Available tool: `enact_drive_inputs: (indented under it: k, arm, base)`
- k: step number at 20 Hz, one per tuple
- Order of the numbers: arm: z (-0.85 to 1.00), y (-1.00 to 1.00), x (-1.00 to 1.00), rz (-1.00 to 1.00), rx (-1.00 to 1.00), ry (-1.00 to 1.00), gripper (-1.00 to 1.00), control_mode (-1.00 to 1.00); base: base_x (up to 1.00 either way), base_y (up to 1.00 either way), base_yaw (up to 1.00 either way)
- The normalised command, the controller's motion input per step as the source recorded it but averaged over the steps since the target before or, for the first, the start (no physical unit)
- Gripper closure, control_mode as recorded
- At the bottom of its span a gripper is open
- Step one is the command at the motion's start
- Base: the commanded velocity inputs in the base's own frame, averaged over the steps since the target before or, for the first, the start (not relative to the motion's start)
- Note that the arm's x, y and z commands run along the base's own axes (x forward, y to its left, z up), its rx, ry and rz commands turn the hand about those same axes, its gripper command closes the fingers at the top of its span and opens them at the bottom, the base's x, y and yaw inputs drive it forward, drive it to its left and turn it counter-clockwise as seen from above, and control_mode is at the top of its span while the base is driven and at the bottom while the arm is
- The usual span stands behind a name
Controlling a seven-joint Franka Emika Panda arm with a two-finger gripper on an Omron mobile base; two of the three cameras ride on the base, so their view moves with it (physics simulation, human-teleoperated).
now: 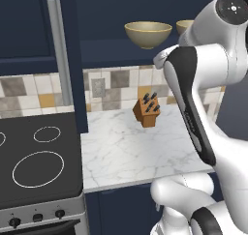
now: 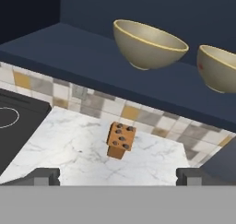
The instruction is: Move the bowls from the cabinet to the plates on the dining table.
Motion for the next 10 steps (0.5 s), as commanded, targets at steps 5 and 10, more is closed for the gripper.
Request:
enact_drive_inputs:
  k: [5,10]
  arm:
    - [0.00,0.00,0.15,0.00,-0.03,-0.05,-1.00,-1.00]
    - [0.00,0.00,0.12,0.00,-0.05,-0.06,-1.00,-1.00]
  base:
    - [0.00,0.00,0.00]
    - [0.00,0.00,0.00]
